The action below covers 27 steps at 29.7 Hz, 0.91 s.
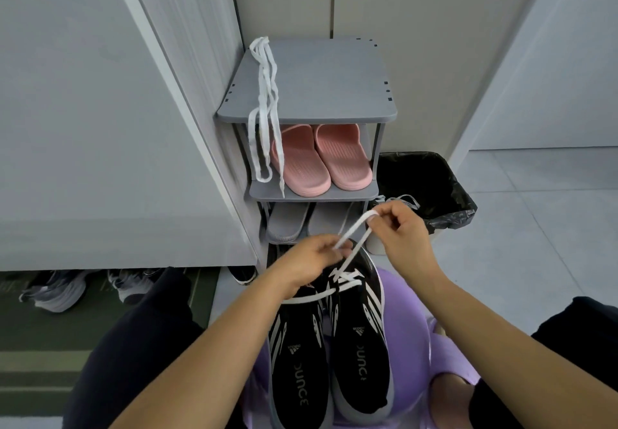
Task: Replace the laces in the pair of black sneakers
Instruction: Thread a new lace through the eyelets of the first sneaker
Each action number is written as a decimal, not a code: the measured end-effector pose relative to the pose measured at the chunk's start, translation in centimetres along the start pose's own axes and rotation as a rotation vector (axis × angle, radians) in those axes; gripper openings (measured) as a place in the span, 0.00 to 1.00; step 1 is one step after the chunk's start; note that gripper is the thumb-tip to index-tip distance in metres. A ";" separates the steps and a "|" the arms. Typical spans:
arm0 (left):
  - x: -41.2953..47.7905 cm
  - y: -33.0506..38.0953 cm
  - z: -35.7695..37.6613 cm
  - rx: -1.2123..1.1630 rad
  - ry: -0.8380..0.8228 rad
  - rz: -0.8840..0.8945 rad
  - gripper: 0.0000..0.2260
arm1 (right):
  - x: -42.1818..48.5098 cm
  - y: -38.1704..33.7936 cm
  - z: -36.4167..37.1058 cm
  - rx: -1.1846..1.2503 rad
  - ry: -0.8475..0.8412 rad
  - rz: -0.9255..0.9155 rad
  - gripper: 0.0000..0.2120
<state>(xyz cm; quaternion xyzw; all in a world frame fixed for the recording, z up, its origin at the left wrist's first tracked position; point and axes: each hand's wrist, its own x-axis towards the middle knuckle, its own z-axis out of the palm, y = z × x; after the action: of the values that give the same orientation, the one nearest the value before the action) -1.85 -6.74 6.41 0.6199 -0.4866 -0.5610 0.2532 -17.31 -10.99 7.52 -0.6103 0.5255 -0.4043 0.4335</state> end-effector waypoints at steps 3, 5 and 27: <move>0.1 -0.2 0.6 -0.033 -0.038 -0.003 0.07 | 0.5 -0.3 -1.0 0.053 0.069 0.016 0.07; 0.2 -0.4 0.5 0.024 0.010 0.021 0.09 | 1.1 -0.4 -1.8 0.106 0.140 0.037 0.07; -1.1 -0.3 0.4 0.262 0.890 0.381 0.16 | 1.8 5.7 -4.3 0.068 0.230 0.597 0.07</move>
<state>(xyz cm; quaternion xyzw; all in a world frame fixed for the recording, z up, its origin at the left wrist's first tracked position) -1.99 -5.60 6.52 0.7258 -0.5022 -0.1202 0.4544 -22.82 -13.63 3.40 -0.3648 0.7131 -0.3428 0.4909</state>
